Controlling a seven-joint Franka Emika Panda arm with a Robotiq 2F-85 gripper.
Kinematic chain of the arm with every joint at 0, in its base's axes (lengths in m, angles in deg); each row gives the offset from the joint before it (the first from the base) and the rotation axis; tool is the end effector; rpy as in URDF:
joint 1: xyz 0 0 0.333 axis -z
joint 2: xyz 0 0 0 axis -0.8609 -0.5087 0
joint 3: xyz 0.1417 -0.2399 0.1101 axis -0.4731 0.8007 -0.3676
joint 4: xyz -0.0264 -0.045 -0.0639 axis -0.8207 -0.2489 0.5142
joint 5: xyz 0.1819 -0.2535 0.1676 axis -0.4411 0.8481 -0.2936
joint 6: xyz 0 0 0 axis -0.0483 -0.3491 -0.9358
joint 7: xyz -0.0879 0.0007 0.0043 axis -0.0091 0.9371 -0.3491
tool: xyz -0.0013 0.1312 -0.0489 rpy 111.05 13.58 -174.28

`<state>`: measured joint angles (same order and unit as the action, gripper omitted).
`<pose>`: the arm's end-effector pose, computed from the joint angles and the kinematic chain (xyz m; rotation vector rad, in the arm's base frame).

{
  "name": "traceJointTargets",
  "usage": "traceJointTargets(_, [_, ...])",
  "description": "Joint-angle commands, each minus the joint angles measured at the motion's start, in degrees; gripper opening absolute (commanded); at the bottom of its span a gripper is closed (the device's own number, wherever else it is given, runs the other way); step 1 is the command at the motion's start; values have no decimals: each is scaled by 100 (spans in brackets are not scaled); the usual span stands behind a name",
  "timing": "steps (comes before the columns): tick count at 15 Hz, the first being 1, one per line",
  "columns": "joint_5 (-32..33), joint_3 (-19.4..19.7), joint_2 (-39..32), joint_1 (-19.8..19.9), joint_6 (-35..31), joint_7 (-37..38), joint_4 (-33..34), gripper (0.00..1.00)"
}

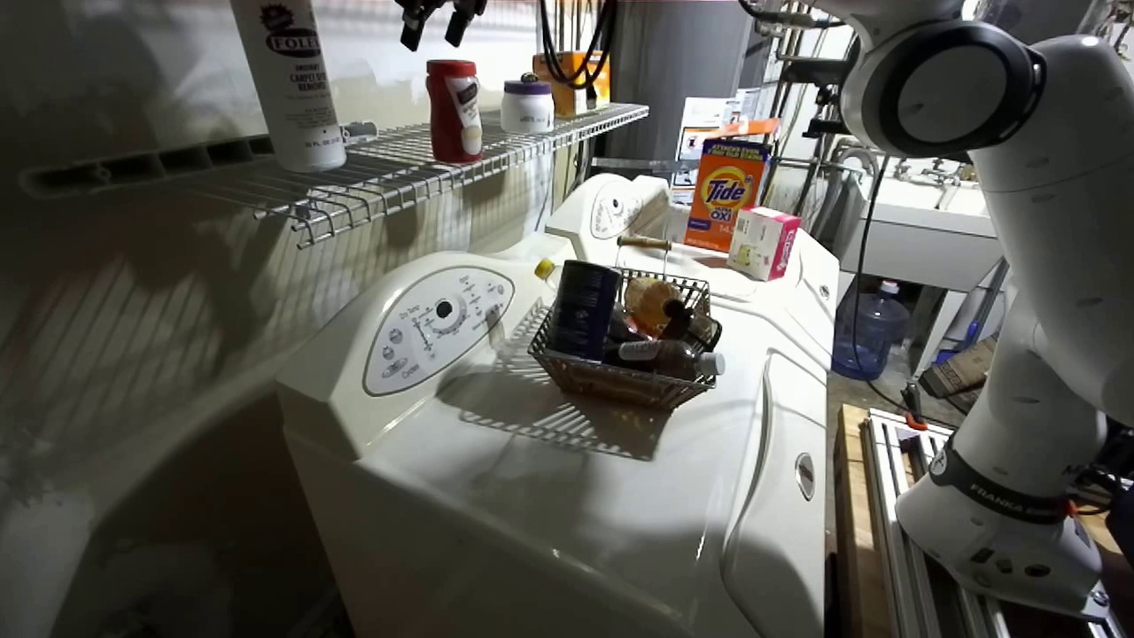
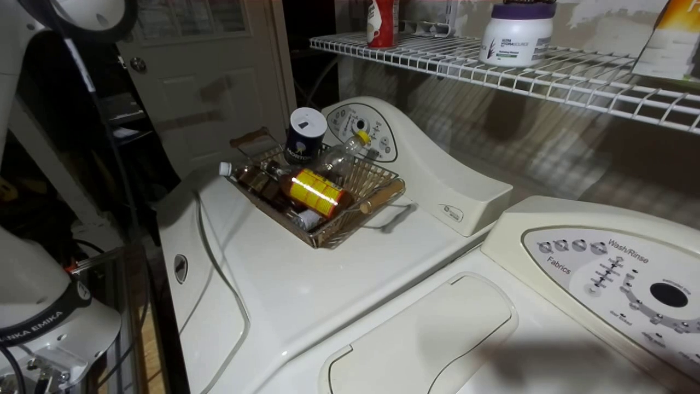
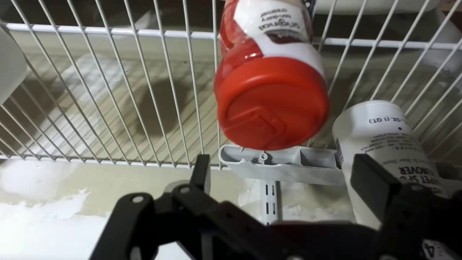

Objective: Pick up the red and white bottle from the tray and put it on the shelf

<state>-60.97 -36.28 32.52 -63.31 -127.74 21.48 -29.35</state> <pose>0.6865 0.0473 0.6468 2.9544 0.0278 0.8437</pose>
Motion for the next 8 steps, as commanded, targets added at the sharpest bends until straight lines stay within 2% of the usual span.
traceJointTargets(1, [16, 29, 417, 1, -133, 278, -633, 100])
traceJointTargets(4, [-12, -4, 668, 58, -584, 207, -1189, 100])
traceJointTargets(8, [-59, -51, 1081, 175, -1933, 7, -2291, 100])
